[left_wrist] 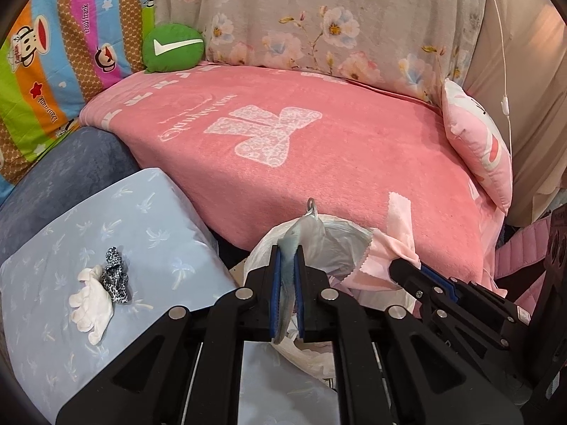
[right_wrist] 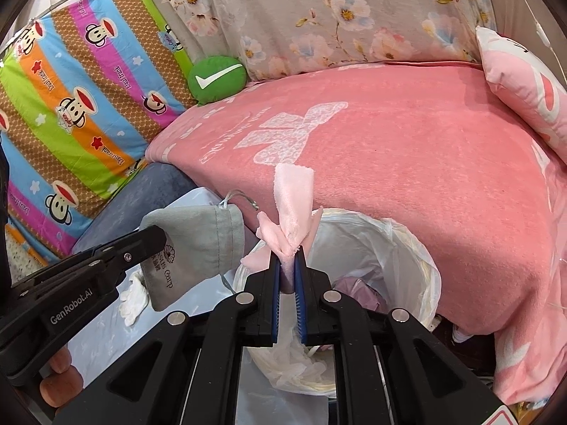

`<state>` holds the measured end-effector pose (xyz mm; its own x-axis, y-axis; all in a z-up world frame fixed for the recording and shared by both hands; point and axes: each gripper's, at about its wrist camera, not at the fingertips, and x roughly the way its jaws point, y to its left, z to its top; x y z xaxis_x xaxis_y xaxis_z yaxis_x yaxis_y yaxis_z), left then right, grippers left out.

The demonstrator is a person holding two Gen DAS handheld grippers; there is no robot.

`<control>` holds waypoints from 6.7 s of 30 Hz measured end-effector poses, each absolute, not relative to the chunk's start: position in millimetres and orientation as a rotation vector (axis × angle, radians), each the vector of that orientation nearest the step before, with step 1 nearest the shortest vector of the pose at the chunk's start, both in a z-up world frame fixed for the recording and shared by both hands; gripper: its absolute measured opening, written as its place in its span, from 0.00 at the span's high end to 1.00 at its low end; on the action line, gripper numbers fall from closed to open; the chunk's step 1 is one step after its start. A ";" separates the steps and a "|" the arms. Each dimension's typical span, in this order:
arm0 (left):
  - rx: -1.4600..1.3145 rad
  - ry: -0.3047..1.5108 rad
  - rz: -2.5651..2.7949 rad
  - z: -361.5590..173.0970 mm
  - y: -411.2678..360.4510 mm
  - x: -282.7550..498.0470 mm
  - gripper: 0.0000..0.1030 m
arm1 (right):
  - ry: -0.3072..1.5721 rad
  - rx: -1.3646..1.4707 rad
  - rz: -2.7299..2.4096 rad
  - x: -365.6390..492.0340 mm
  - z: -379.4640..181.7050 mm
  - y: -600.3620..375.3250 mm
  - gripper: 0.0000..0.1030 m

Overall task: Collect trash
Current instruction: 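Open both tools over the bin to drop the pouch and tulle, then move both open tools back from the bin to the glove and leopard cloth, then grasp the white glove with the left tool while the right tool grasps the leopard cloth, then lift the white glove and leopard cloth and carry them over the white bin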

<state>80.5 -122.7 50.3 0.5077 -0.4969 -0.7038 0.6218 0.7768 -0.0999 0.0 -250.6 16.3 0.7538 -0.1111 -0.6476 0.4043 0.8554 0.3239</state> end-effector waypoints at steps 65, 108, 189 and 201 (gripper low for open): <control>-0.051 0.947 -0.330 -11.0 26.5 147.5 0.36 | 0.830 0.304 -0.062 87.9 -14.5 -115.9 0.68; -0.220 1.099 -0.170 -92.9 146.7 231.6 0.89 | 1.035 0.203 0.088 243.8 -101.8 5.3 0.68; -0.060 1.137 -0.215 -102.3 75.4 156.4 0.64 | 0.873 0.292 0.029 91.9 -23.8 -70.9 0.97; -0.044 1.098 -0.311 -75.5 57.3 139.8 0.91 | 0.862 0.292 0.023 86.7 -19.6 -73.7 0.97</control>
